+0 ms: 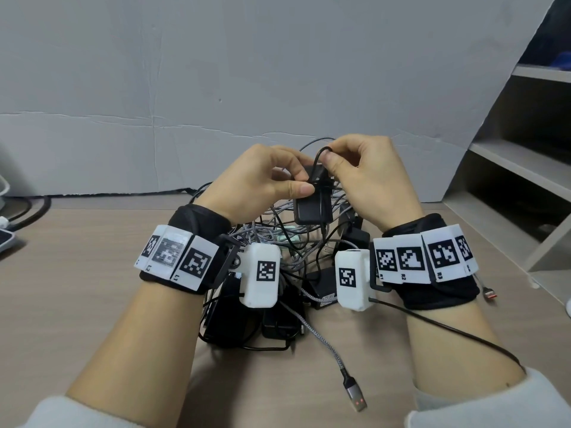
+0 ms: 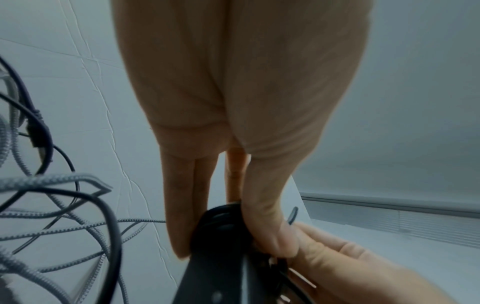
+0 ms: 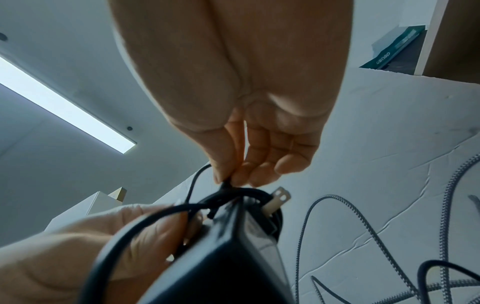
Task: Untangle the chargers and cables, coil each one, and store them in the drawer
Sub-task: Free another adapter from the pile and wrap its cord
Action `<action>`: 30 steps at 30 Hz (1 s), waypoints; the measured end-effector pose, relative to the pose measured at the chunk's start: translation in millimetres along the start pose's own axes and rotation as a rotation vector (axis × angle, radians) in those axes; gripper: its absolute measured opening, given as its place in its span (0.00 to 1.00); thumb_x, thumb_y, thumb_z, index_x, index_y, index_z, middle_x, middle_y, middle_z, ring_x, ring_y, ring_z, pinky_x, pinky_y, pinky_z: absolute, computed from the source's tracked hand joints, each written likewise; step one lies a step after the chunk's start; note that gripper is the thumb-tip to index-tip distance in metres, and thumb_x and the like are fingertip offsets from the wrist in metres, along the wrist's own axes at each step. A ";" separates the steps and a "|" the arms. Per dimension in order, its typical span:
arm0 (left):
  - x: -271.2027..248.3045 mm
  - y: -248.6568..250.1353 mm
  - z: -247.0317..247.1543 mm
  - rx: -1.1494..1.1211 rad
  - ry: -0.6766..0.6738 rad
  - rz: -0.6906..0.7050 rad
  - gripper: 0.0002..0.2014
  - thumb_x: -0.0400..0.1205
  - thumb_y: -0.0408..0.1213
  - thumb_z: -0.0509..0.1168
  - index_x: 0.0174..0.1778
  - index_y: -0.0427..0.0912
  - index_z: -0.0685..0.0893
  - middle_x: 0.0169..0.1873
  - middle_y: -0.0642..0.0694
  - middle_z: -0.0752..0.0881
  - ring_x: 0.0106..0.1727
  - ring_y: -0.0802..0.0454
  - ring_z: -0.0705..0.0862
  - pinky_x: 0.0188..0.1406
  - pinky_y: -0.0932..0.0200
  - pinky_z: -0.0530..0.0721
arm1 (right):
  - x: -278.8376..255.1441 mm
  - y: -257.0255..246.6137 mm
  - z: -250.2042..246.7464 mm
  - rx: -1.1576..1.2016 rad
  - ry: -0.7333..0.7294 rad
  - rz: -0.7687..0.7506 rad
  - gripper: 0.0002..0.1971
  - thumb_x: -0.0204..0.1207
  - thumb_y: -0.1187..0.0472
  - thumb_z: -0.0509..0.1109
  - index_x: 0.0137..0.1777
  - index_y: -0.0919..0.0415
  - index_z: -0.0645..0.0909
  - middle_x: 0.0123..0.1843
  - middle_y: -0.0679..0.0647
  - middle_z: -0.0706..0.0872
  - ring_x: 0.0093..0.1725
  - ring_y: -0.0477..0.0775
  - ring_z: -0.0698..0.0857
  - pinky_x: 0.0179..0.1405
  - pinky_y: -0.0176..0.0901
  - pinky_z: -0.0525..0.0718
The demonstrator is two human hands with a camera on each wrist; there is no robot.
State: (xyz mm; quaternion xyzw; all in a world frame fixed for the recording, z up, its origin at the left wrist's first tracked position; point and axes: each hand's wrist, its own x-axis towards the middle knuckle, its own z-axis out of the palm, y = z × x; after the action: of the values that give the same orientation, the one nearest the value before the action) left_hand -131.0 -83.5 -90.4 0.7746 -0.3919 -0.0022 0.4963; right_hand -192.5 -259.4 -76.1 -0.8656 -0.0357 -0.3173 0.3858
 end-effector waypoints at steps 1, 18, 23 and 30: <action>-0.1 0.3 0.1 -0.006 0.012 -0.003 0.07 0.78 0.35 0.77 0.36 0.48 0.87 0.60 0.58 0.87 0.55 0.46 0.91 0.66 0.52 0.84 | -0.3 0.5 -0.2 -0.001 -0.001 0.000 0.06 0.80 0.58 0.74 0.42 0.47 0.88 0.37 0.42 0.88 0.40 0.44 0.85 0.47 0.42 0.82; 3.2 -0.7 9.7 -0.087 0.088 -0.024 0.07 0.79 0.35 0.76 0.38 0.45 0.85 0.62 0.52 0.88 0.50 0.43 0.92 0.62 0.45 0.88 | -0.6 -4.4 -0.1 -0.044 -0.019 0.012 0.07 0.80 0.61 0.73 0.51 0.52 0.92 0.45 0.42 0.89 0.50 0.48 0.87 0.57 0.50 0.84; 4.8 -0.6 12.6 -0.125 0.131 -0.028 0.07 0.82 0.32 0.73 0.40 0.42 0.83 0.58 0.54 0.89 0.43 0.54 0.91 0.44 0.64 0.84 | -1.2 -3.1 -5.7 -0.052 -0.082 0.041 0.09 0.81 0.62 0.71 0.44 0.51 0.92 0.37 0.41 0.90 0.40 0.41 0.85 0.49 0.48 0.86; 1.2 2.8 9.5 -0.103 0.297 -0.075 0.10 0.82 0.42 0.75 0.43 0.40 0.85 0.41 0.52 0.93 0.38 0.55 0.91 0.47 0.47 0.87 | -1.0 2.6 -12.1 0.002 -0.064 0.113 0.10 0.72 0.57 0.78 0.51 0.46 0.83 0.45 0.45 0.88 0.46 0.46 0.87 0.56 0.53 0.87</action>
State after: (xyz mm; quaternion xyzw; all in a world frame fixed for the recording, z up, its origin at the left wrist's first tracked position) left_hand -135.5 -92.0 -92.6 0.7539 -0.2843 0.0739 0.5877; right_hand -198.8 -269.4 -72.3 -0.8755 0.0006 -0.2672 0.4025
